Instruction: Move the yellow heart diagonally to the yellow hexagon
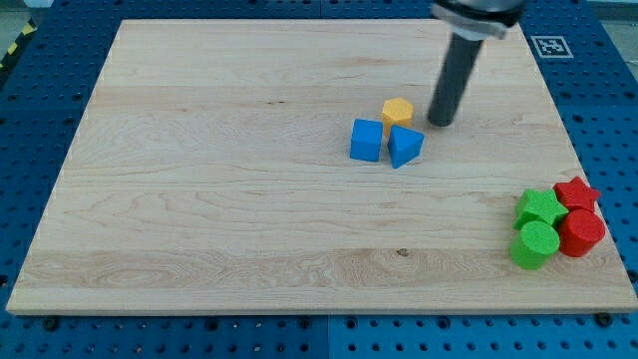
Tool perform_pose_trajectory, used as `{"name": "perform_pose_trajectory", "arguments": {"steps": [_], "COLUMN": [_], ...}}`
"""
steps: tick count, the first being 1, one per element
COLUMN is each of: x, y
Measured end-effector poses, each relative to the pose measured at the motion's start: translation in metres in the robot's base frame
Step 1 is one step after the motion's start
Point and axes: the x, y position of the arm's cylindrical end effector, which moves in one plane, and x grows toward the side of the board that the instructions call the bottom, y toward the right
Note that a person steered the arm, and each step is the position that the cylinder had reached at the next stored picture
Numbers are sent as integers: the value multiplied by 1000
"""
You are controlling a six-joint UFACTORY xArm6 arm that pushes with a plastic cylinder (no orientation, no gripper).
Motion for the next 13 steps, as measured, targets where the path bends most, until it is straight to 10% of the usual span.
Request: {"name": "perform_pose_trajectory", "arguments": {"steps": [3,5,7,10,13], "x": [-51,-77,-201,-97,-189], "y": [-6,157,206,76,148]}}
